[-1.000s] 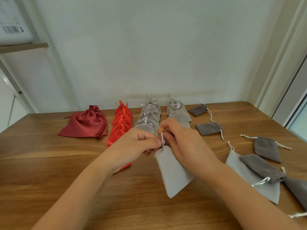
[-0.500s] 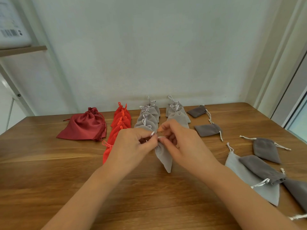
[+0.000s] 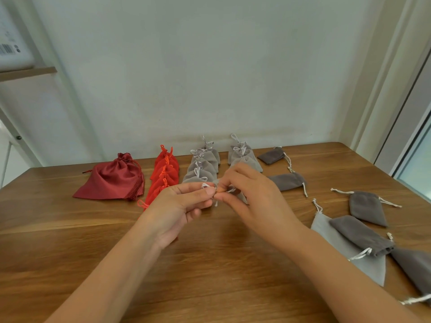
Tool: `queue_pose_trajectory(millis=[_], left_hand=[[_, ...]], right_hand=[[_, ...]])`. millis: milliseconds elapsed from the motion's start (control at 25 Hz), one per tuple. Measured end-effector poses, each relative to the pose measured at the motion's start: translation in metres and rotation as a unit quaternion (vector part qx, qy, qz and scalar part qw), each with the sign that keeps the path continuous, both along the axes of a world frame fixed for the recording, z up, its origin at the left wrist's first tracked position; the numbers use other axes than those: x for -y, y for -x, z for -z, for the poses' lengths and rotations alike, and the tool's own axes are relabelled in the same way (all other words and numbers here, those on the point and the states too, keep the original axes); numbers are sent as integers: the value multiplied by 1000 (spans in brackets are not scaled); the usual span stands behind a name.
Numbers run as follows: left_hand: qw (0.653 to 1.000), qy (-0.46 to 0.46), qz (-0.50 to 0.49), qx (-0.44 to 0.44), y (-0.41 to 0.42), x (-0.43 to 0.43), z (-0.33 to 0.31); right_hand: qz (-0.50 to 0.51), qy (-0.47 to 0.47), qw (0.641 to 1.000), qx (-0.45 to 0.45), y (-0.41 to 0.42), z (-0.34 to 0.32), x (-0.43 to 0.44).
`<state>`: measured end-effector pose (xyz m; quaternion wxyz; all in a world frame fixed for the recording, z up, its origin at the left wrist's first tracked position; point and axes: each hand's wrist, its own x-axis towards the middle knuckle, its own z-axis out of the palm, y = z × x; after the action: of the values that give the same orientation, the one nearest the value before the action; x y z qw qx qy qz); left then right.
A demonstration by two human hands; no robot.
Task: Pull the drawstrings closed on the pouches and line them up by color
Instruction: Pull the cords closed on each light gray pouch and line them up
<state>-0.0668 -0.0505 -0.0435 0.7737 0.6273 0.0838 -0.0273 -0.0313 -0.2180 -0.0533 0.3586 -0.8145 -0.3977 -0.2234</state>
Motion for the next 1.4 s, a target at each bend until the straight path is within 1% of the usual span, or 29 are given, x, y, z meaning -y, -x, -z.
queue_pose_trajectory(millis=[80,120,160,200,240,280,320,440,560,640,760,840,920,1040,1200,1400], left_hand=[[999,43,9,-13,0,-1,-2],[999,40,13,-9,0,-1,-3],[1000,24,17,0,1,-2,-4],[1000,5,19,9,1,-2,-5],[999,-14,24,19,3,-2,-7],[999,-33,31,28,3,-3,-8],[997,-47,39,38,4,-3,-9],[994,-48,53,83,5,-4,-11],[990,-40,58,123,7,-1,-10],[988,-44,64,134,8,0,-9],[984,-76,65,149,5,1,-4],[983,-85,53,157,5,3,-1],[982,-89,47,159,5,8,2],[975,-124,24,182,4,16,6],[943,-221,-28,245,0,12,14],[889,-355,-51,283,2,9,18]], right_hand=[[-22,-16,1000,13,-1,-2,2],[-29,-16,999,13,-1,-4,3],[-40,-23,999,-9,-2,-4,4],[-53,-42,996,-60,-2,-4,5],[-73,-75,985,-135,-2,-5,5],[-92,-110,968,-207,-3,-5,7],[-109,-134,951,-256,-4,-5,8],[-166,-147,918,-330,-7,-4,9],[-223,-123,884,-391,-8,-7,11],[-225,-109,883,-398,-6,-10,12],[-192,-99,895,-390,-6,-11,13],[-175,-71,899,-396,-7,-13,14],[-168,-44,895,-411,-8,-13,15],[-124,-16,915,-383,-8,-14,16],[-91,-36,926,-365,-7,-12,12],[-78,-45,923,-375,-5,-10,13]])
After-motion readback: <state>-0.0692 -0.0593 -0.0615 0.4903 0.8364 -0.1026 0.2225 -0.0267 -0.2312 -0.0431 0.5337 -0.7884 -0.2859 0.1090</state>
